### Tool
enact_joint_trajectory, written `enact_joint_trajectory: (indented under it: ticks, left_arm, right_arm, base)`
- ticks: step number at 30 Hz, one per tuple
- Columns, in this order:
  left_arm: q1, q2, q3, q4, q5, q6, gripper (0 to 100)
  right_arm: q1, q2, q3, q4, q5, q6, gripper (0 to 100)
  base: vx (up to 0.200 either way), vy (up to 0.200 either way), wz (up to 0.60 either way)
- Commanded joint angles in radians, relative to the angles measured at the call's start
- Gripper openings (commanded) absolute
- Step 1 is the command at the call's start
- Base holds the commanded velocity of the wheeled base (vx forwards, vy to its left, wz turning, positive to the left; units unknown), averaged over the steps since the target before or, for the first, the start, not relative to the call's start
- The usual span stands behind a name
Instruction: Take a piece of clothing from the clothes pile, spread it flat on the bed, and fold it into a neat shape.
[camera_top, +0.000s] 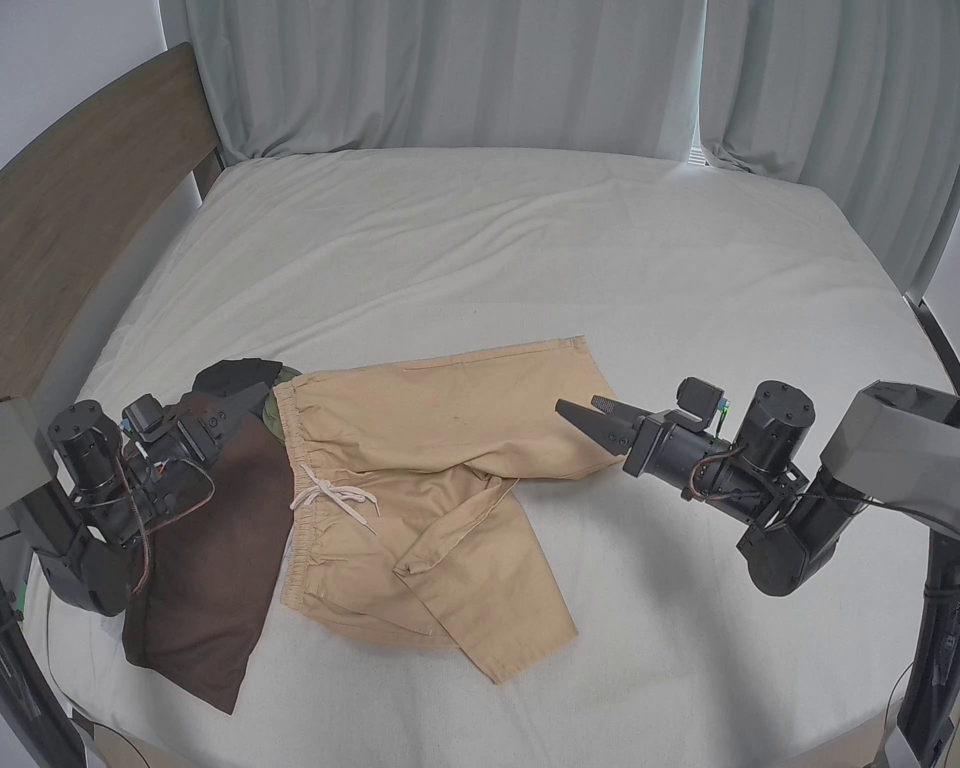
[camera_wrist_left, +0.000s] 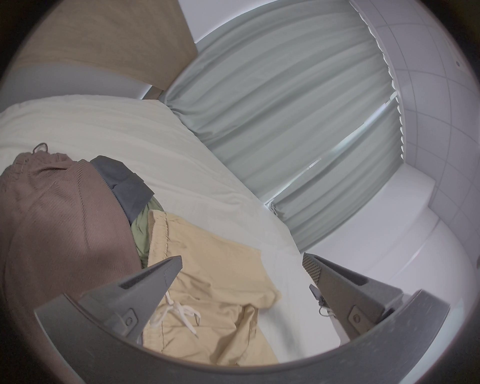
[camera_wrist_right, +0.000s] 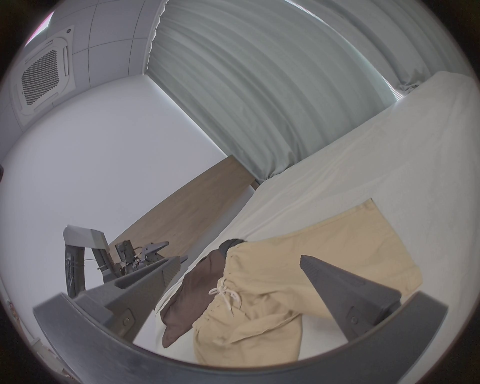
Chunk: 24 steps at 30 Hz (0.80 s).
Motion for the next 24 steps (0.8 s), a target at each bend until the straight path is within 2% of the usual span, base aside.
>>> enact_joint_trajectory:
  ticks: [1,3,6,9,14,18,24]
  left_arm:
    - [0.007,-0.087,0.084,-0.001,-0.04,0.046,100]
    - [0.024,-0.11,0.144,0.001,-0.074,0.095,100]
    - [0.027,-0.113,0.171,-0.001,-0.099,0.12,100]
    - [0.042,-0.121,0.196,-0.001,-0.117,0.187,100]
    - [0.119,-0.146,0.253,0.001,-0.2,0.298,100]
    - [0.176,-0.149,0.302,0.001,-0.275,0.398,100]
    - [0.188,-0.144,0.338,0.003,-0.286,0.488,100]
  right_arm:
    - [0.04,-0.057,0.081,0.0,-0.001,-0.023,100]
    - [0.045,-0.077,0.144,-0.002,0.004,-0.046,100]
    - [0.048,-0.094,0.189,0.0,0.006,-0.046,100]
    - [0.063,-0.098,0.236,0.0,0.003,-0.057,100]
    - [0.103,-0.092,0.278,-0.002,0.003,-0.105,100]
    - [0.132,-0.089,0.29,-0.002,0.003,-0.105,100]
    - [0.134,-0.098,0.295,-0.002,0.003,-0.105,100]
  base:
    - [0.0,0.0,0.0]
    - [0.0,0.0,0.0]
    - [0.0,0.0,0.0]
    - [0.0,0.0,0.0]
    - [0.0,0.0,0.0]
    - [0.0,0.0,0.0]
    - [0.0,0.0,0.0]
